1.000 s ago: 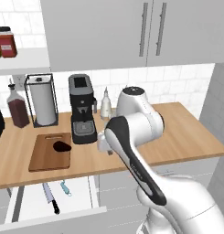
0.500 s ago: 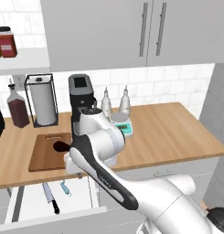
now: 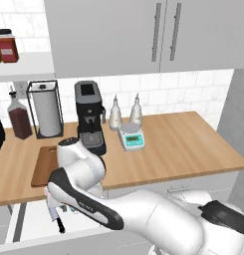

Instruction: Place the appropriate cutting tool for cutting the avocado skin on the cutting board.

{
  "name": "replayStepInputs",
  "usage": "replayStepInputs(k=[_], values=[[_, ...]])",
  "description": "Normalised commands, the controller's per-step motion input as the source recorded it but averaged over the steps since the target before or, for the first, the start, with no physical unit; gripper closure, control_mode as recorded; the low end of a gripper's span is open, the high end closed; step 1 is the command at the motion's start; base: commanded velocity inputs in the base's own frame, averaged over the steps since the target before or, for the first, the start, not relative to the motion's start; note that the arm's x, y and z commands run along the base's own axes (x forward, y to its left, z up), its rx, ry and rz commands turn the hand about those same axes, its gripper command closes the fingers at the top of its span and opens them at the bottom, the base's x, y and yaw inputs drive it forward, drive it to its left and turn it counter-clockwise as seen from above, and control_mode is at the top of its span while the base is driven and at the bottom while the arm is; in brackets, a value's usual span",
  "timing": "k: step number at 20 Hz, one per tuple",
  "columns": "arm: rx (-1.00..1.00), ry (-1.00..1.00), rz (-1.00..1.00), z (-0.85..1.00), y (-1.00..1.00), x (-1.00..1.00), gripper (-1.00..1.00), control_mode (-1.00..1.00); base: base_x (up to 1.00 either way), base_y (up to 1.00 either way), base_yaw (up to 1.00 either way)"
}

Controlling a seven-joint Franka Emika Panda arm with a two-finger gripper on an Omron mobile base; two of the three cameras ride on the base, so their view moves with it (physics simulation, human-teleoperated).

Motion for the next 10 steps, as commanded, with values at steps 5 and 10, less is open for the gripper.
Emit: replayStepInputs(k=[5, 10], values=[[0.00, 0.04, 0.00, -0.56, 0.18, 0.46, -1.00, -1.00, 0.00, 0.00, 0.00], [0.00, 0.07, 0.00, -0.79, 0.07, 0.32, -1.00, -1.00, 0.00, 0.00, 0.00]])
